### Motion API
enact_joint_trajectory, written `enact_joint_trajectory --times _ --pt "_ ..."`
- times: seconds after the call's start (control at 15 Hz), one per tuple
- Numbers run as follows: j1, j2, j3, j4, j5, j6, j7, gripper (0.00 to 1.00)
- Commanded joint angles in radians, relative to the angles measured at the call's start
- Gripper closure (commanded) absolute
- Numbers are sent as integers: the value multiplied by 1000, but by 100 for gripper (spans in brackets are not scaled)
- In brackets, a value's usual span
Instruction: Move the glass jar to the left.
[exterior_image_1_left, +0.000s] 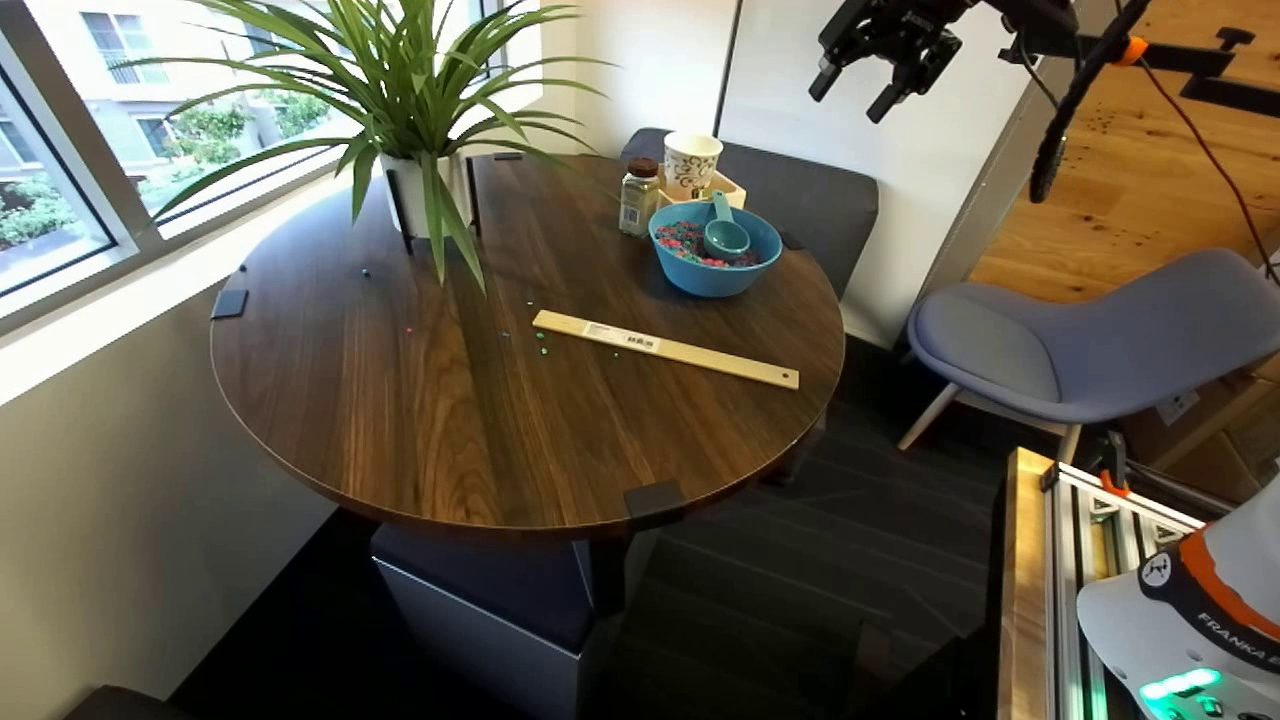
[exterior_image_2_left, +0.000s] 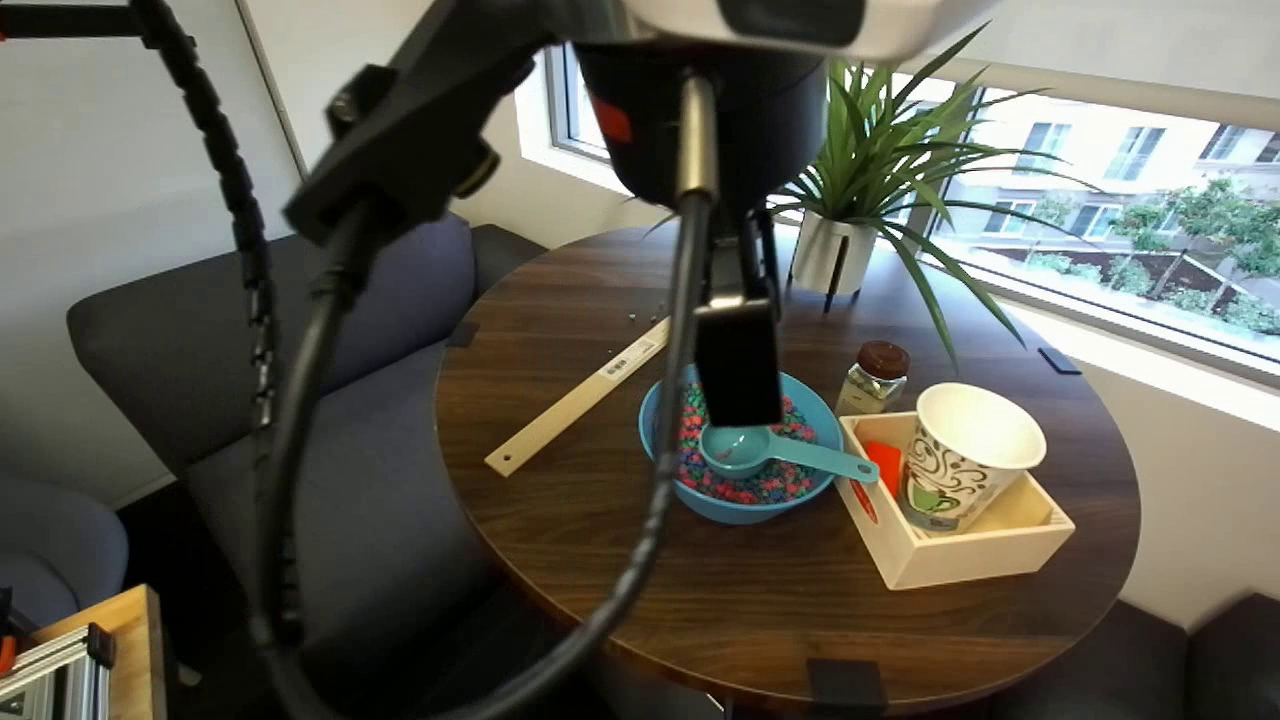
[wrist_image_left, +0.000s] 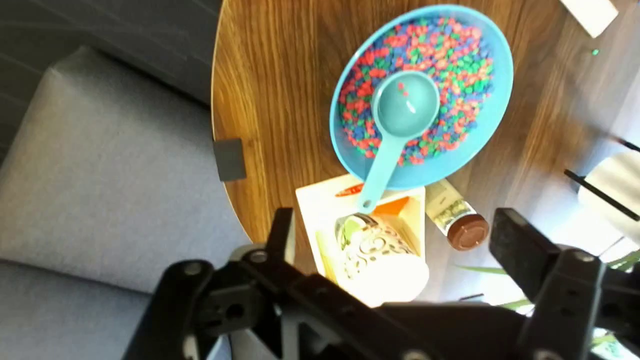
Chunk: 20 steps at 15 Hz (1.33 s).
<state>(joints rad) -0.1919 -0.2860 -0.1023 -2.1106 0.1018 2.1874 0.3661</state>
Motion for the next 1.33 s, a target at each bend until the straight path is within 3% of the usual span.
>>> enact_joint_trajectory --times 0.0,0.2,0.6,1.27 --pt "19 147 23 127 -79 86 -46 0" --pt "48 253 32 213 -122 109 -112 0" --pt "97 407 42 327 -99 98 -358 0" --pt "104 442 35 350 -114 137 -345 0"
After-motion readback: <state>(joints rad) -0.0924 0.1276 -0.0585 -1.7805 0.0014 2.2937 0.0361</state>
